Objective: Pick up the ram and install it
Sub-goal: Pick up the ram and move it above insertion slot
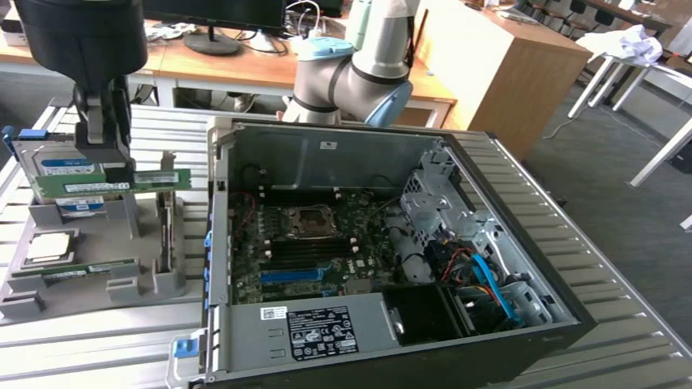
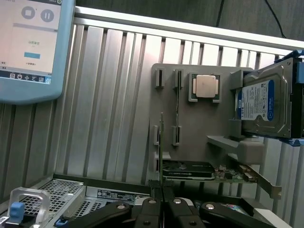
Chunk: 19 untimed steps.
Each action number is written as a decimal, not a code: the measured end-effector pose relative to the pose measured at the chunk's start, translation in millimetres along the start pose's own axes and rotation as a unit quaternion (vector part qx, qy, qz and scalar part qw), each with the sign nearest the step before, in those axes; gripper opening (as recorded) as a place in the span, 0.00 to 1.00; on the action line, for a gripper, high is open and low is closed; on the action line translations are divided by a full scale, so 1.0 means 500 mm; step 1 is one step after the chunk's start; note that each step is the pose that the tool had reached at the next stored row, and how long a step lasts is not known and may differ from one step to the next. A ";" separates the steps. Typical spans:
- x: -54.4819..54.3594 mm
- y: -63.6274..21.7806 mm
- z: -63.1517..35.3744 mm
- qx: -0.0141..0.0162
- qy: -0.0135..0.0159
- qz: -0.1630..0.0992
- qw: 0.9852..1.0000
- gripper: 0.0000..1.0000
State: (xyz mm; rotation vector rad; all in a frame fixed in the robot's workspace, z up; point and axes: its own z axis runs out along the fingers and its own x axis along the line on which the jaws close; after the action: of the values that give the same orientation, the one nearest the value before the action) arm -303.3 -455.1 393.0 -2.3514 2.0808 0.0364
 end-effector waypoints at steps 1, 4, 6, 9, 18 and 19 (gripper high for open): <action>0.000 -0.003 0.000 0.000 0.000 0.000 1.000 0.12; 0.001 -0.010 0.000 0.000 0.000 0.000 1.000 0.12; 0.002 -0.016 0.000 0.000 0.000 0.000 1.000 0.12; 0.003 -0.024 0.000 0.000 0.000 0.000 1.000 0.12; 0.006 -0.050 -0.001 0.000 0.000 0.000 1.000 0.12; 0.007 -0.053 -0.001 0.000 0.000 0.000 1.000 0.12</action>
State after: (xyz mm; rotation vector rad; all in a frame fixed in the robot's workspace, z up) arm -276.5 -455.1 393.0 -2.3514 2.0810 0.0364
